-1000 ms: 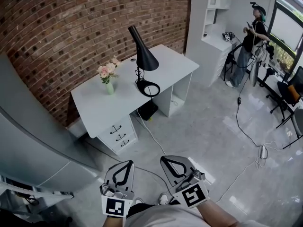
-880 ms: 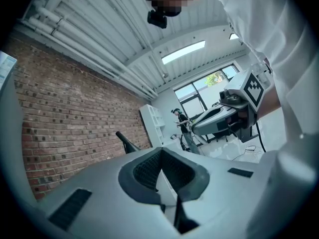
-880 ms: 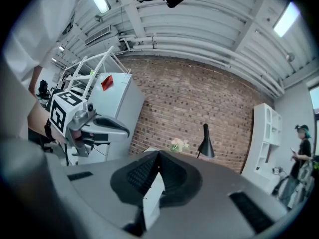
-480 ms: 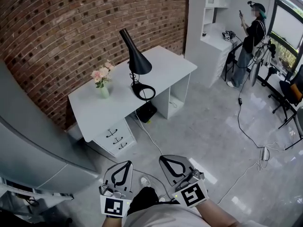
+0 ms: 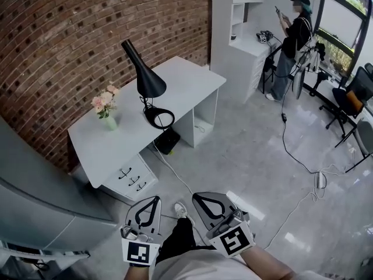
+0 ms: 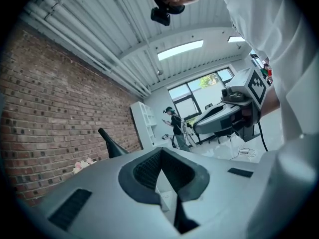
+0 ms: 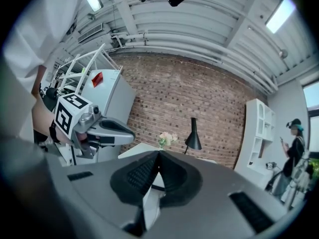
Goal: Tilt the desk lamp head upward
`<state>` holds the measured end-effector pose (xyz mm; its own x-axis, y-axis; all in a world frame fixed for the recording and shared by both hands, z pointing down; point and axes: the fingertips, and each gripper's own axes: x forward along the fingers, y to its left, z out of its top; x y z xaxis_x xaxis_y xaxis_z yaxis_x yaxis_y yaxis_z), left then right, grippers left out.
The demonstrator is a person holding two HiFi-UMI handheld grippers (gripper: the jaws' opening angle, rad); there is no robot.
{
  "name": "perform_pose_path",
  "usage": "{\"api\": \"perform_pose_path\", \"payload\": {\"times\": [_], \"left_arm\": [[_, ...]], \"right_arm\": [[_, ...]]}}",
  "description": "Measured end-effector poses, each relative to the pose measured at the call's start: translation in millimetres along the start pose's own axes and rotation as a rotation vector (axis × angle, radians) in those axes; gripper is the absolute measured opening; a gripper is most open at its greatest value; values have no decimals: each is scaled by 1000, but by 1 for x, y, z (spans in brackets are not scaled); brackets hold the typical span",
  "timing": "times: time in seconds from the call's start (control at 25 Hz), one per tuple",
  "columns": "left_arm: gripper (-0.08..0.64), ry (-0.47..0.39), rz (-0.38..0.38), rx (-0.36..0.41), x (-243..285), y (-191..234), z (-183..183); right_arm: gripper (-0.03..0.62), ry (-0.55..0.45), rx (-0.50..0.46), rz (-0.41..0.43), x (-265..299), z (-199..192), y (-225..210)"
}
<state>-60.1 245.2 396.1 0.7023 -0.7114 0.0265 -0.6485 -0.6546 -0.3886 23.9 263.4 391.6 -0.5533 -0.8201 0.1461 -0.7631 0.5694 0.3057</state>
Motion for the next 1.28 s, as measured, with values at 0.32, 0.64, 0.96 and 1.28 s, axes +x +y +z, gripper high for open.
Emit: {"api": "perform_pose_path", "payload": {"times": [0.32,0.64,0.96,1.28], "left_arm": [[8,-7,-21,-19,68,36,-28],[8,16,8,13,155,129,-57],[8,44,19,-39,206,175,-86],[8,63,37,-69,238,221,-115]], "right_arm": [[17,10,1,2,59,-15,-50],[17,17,9,45,160,-16,-112],[15,30,19,68,230,-26,-153],[16,62,20,115,292,-31,-176]]}}
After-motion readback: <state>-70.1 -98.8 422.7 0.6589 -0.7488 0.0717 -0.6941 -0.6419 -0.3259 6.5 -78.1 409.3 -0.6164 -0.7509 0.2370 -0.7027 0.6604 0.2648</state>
